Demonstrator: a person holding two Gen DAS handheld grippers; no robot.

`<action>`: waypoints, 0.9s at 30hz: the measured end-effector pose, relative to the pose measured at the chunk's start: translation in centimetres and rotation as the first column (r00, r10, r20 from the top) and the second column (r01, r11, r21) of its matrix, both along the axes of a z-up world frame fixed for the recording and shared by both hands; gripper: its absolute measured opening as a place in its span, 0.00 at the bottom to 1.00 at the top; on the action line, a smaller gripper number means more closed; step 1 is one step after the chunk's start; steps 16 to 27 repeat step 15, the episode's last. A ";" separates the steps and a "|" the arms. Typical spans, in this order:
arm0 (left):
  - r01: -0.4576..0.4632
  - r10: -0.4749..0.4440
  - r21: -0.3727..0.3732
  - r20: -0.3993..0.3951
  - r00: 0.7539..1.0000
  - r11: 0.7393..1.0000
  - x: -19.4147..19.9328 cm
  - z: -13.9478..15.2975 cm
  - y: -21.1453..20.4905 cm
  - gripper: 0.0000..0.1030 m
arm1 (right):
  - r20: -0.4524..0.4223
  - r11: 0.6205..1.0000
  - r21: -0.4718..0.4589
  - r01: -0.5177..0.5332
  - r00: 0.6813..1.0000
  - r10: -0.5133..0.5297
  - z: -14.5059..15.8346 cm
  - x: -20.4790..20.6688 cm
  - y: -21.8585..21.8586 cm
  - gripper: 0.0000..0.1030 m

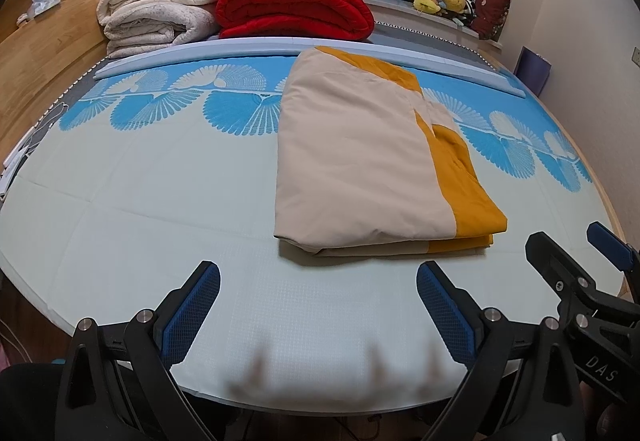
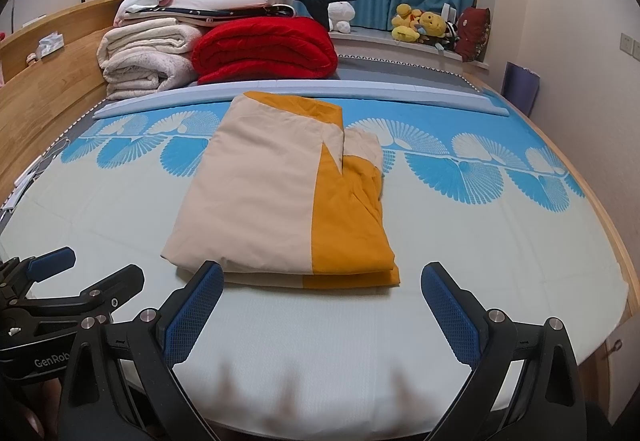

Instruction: Fold large clothes

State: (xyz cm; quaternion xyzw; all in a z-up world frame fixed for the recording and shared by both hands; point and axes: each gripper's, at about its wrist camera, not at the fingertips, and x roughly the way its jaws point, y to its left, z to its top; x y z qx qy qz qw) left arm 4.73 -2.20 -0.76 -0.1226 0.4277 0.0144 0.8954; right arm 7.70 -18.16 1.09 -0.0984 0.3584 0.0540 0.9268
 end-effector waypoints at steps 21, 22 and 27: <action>0.005 -0.005 -0.005 -0.008 1.000 1.000 0.0 -0.1 0.2 0.95 | 0.000 1.000 -0.002 -0.002 1.000 0.002 0.2 -0.1 -0.2 0.96; 0.005 -0.005 -0.005 -0.008 1.000 1.000 0.0 -0.1 0.2 0.95 | 0.000 1.000 -0.002 -0.002 1.000 0.002 0.2 -0.1 -0.2 0.96; 0.005 -0.005 -0.005 -0.008 1.000 1.000 0.0 -0.1 0.2 0.95 | 0.000 1.000 -0.002 -0.002 1.000 0.002 0.2 -0.1 -0.2 0.96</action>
